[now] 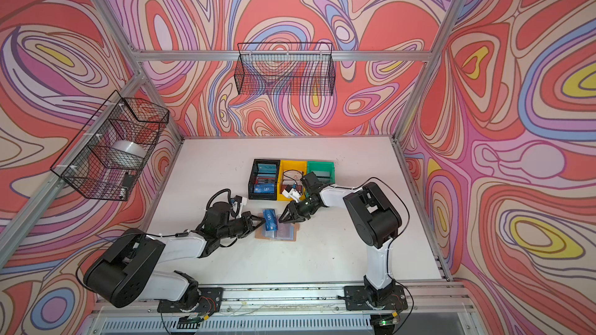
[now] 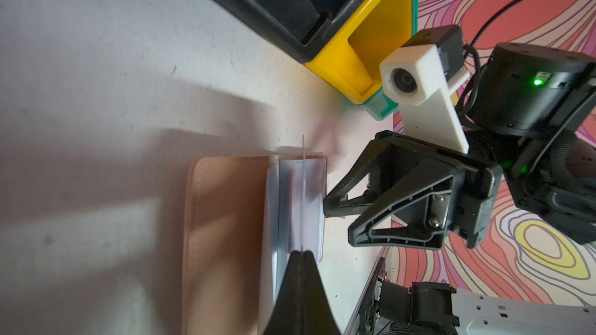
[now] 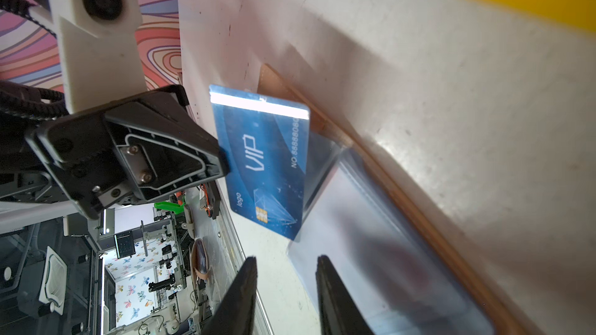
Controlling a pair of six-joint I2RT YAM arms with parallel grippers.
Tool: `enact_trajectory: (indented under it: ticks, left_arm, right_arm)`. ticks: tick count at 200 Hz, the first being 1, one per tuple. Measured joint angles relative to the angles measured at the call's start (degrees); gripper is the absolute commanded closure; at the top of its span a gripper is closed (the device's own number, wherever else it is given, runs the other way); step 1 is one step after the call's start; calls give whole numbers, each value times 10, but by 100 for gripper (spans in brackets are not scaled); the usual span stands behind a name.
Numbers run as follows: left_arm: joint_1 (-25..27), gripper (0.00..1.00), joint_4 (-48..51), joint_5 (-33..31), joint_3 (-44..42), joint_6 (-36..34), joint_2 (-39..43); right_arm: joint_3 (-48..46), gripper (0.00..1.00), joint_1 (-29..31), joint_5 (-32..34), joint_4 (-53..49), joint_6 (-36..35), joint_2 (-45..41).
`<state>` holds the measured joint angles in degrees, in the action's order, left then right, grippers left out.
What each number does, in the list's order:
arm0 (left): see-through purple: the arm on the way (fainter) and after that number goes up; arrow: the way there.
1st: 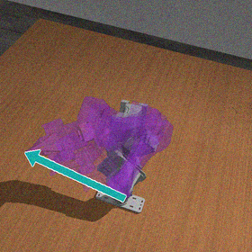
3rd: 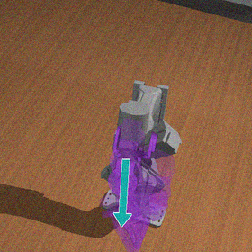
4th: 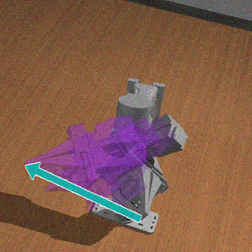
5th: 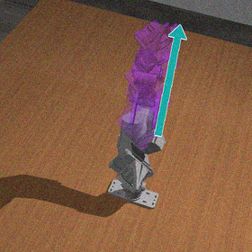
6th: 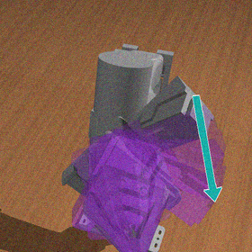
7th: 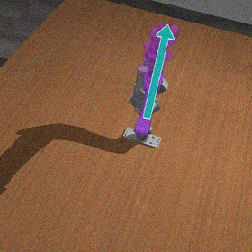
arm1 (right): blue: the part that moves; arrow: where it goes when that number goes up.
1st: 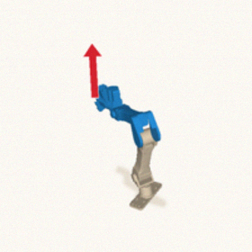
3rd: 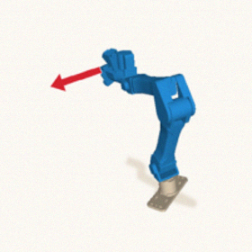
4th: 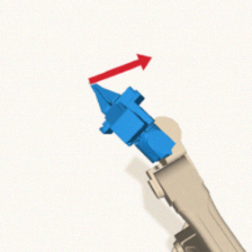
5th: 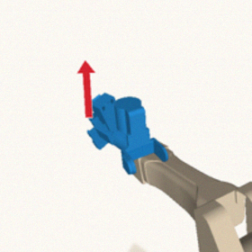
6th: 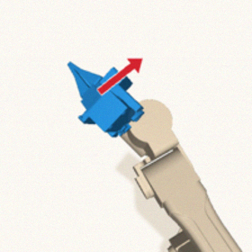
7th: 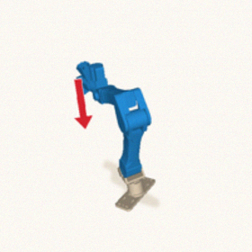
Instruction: Take the credit cards out of the card holder
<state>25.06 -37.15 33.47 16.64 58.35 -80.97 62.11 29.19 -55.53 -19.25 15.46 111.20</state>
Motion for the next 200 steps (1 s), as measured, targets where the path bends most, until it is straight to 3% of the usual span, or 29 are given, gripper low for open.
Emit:
enact_trajectory:
  ticks: [67, 200]
  left_arm:
    - [0, 100, -42, 15, 0, 22, 0]
    - [-3, 100, -21, 17, -1, 19, 23]
  right_arm:
    - [19, 66, 0, -9, 11, 3, 14]
    - [18, 65, 0, -65, 107, 62, 22]
